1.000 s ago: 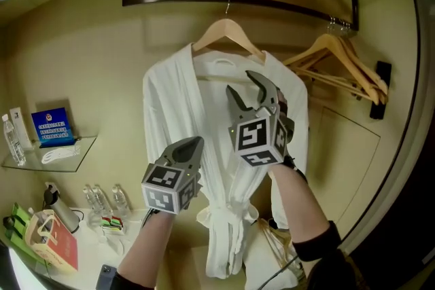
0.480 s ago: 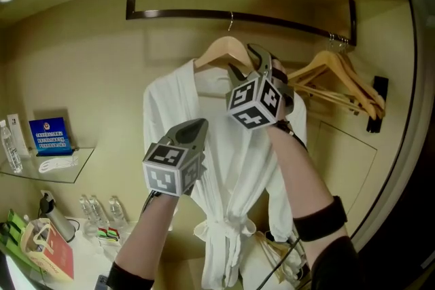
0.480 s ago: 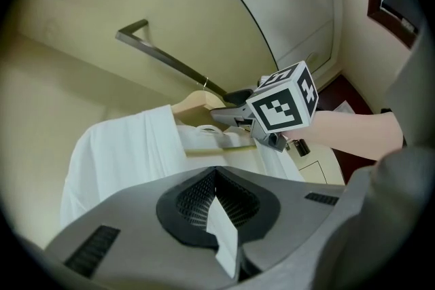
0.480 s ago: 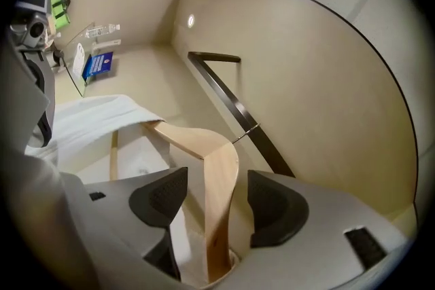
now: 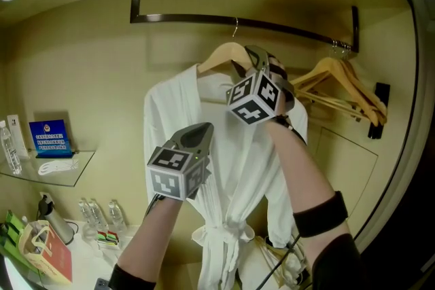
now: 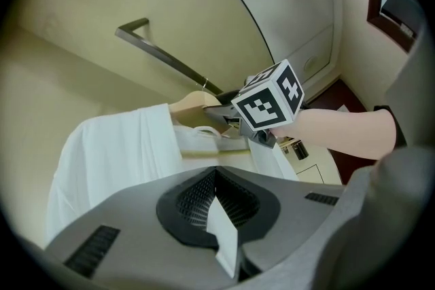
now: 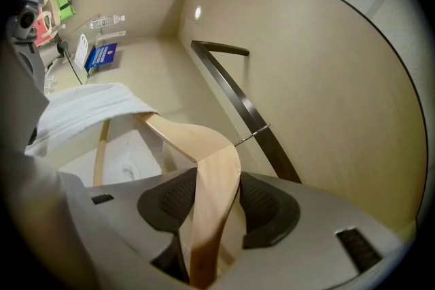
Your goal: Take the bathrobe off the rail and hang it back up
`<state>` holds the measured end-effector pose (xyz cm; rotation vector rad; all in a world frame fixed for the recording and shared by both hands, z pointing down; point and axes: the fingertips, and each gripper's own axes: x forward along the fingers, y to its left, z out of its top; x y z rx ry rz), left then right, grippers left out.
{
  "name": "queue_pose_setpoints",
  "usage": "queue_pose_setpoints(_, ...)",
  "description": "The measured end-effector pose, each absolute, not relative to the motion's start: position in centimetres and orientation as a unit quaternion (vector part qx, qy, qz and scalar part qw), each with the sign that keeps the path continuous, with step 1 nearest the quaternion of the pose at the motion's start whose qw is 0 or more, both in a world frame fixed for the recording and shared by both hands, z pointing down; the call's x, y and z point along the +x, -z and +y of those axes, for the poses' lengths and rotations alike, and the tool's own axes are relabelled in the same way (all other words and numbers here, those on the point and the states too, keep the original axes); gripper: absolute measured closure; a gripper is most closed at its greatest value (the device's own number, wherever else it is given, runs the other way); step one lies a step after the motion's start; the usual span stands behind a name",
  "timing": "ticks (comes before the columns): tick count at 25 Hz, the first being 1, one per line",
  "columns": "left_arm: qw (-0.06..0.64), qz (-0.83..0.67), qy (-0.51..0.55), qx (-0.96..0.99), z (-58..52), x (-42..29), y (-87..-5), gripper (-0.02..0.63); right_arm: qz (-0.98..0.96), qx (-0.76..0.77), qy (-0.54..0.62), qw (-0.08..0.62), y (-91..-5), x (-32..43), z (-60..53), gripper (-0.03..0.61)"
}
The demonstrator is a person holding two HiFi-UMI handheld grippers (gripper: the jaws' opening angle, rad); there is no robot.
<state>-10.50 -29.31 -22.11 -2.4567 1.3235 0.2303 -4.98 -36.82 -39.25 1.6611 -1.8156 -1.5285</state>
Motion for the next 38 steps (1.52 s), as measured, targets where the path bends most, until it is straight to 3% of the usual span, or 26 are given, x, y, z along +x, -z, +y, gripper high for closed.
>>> queue_pose_setpoints(22, 0.166, 0.485, -0.086, -0.855, -28.2, -14.3, 22.2, 0.612, -0.597, 0.574, 0.554, 0.087, 41.8, -6.9, -34.1, 0.376)
queue_pose_setpoints(38, 0.144, 0.483, -0.096, -0.859, -23.9, -16.6, 18.1, 0.612, -0.642, 0.553, 0.526, 0.077, 33.7, -8.9, -29.3, 0.376)
